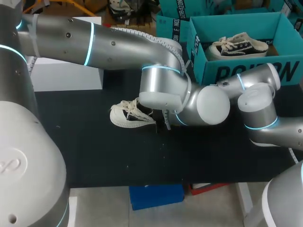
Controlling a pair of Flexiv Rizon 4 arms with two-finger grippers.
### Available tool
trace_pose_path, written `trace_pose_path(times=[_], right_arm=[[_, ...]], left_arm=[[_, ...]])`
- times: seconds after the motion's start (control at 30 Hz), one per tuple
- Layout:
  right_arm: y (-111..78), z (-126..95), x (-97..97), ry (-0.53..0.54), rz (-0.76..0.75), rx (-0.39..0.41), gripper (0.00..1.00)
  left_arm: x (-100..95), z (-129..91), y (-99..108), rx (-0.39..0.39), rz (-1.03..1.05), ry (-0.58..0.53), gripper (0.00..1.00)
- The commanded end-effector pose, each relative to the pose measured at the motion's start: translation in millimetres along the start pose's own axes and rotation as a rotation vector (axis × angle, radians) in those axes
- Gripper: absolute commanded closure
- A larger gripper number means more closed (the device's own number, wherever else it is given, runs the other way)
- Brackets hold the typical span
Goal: Take the shoe out of the shoebox, open the shoe tongue, remove and reinsert the insole, then place the shoe into the shoebox
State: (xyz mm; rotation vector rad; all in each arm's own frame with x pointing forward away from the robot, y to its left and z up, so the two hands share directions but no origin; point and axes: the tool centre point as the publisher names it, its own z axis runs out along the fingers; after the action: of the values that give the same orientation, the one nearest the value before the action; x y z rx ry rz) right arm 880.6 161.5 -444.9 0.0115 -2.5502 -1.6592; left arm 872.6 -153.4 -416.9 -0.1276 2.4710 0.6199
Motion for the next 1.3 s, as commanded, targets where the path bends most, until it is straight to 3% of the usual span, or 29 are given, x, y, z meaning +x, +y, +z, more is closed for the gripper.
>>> trace_pose_path(times=[0.03, 0.13, 0.2, 0.5, 0.93, 1.3], right_arm=[[-3.5, 0, -1.0, 0.002, 0.002, 0.001, 1.00], [-3.5, 0, -1.0, 0.002, 0.002, 0.001, 1.00], [-3.5, 0, -1.0, 0.002, 0.002, 0.001, 1.00], [-3.5, 0, -1.0, 0.002, 0.002, 0.001, 1.00], [-3.5, 0, -1.0, 0.002, 0.002, 0.001, 1.00], [-3.5, 0, -1.0, 0.002, 0.002, 0.001, 1.00]], left_arm=[[-1.4, 180, -1, 0.029, 0.012, 0.023, 1.00], [0.7, 171, -1, 0.064, 0.037, 0.056, 1.00], [3.1, 165, -2, 0.046, 0.068, 0.083, 1.00], [14.0, 122, 7, 0.182, 0.147, 0.257, 1.00], [7.6, 52, 22, 0.425, 0.156, 0.434, 1.00], [-3.9, 10, 24, 0.513, 0.140, 0.449, 1.00]])
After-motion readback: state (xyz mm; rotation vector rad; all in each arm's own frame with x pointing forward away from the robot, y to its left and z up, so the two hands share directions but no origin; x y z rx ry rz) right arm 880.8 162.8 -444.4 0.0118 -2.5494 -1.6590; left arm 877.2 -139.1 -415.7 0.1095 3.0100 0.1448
